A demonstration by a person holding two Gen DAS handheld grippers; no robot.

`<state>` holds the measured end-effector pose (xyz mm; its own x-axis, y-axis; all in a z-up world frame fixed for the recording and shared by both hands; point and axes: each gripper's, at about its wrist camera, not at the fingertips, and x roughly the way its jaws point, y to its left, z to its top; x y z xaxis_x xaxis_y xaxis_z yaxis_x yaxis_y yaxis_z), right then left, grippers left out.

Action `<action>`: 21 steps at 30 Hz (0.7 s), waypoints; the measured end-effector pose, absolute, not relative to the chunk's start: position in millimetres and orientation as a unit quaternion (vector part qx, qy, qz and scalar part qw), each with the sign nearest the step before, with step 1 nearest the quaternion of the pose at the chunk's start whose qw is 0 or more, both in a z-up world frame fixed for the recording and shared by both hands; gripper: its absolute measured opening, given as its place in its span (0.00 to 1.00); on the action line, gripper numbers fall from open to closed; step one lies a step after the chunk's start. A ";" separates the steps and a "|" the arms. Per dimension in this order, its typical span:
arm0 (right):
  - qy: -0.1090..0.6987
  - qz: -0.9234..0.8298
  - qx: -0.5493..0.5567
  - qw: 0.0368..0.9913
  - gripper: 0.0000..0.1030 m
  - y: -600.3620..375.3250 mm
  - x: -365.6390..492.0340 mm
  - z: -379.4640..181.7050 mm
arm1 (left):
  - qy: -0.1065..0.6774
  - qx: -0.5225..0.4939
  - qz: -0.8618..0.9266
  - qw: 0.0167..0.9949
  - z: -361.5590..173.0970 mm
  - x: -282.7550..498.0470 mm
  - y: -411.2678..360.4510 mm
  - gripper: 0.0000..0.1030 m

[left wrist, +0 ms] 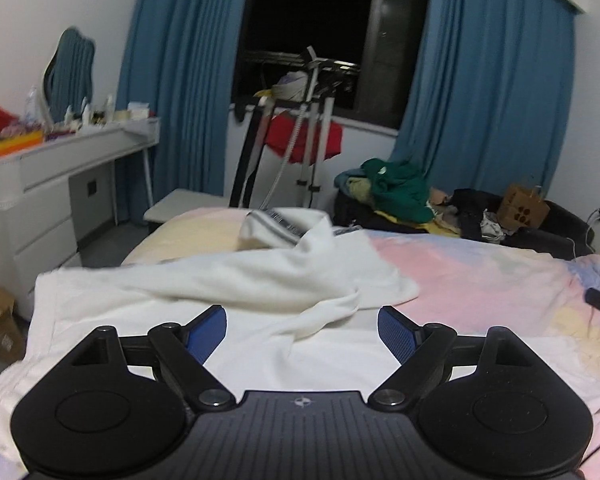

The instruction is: Fold clothes

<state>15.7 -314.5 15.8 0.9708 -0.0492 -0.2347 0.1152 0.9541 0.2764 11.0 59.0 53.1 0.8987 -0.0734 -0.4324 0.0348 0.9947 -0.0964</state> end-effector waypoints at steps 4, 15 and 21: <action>0.122 0.011 0.124 0.985 0.70 -298.0 20.1 15.1 | 0.211 -0.018 -0.041 0.977 45.2 27.0 38.5 0.82; 0.153 0.050 0.089 0.983 0.70 -254.6 52.2 -9.5 | 0.198 0.007 -0.051 0.979 -4.3 56.2 47.8 0.82; 0.159 0.059 0.094 0.981 0.69 -243.0 67.2 -18.1 | 0.207 0.009 -0.062 0.976 -11.8 53.1 50.8 0.83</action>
<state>67.2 -243.0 -18.1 0.9426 0.1459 -0.3003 -0.0864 0.9754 0.2027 53.1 50.8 -11.8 0.9068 -0.1165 -0.4051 0.1241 0.9922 -0.0077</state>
